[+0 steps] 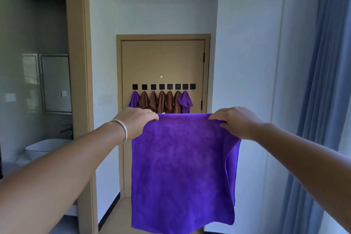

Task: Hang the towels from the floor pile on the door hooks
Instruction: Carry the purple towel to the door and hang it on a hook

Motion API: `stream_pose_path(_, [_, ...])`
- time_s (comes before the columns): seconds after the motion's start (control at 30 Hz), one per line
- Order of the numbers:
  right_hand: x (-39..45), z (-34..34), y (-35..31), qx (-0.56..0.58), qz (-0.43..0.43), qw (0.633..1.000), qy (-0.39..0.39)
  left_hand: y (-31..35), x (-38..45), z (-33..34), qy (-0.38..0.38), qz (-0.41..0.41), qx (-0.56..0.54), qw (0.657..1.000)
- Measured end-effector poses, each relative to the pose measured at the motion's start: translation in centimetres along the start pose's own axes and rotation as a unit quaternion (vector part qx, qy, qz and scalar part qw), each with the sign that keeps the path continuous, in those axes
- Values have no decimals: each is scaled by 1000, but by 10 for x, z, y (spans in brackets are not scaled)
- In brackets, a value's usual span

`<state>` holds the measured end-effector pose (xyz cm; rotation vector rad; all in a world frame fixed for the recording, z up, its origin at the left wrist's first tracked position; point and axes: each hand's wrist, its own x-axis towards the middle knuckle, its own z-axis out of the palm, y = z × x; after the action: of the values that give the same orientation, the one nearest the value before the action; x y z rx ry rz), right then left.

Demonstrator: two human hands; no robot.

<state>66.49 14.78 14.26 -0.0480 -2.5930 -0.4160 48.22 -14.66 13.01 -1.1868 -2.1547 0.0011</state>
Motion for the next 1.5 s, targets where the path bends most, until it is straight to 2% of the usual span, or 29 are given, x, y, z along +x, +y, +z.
stream_pose_path(0.47, [180, 129, 54, 2, 18, 1000, -5, -105, 148, 144, 12, 0, 6, 1000])
stream_pose_path(1.0, [363, 291, 209, 12, 1, 1000, 14, -158, 362, 317, -22, 25, 41, 999])
stream_pose_path(1.3, [431, 359, 264, -14, 9, 1000, 8, -177, 455, 397, -27, 28, 26, 999])
stream_pose_path(1.5, [487, 417, 292, -41, 44, 998, 16, -203, 526, 465, -2, 48, 12, 999])
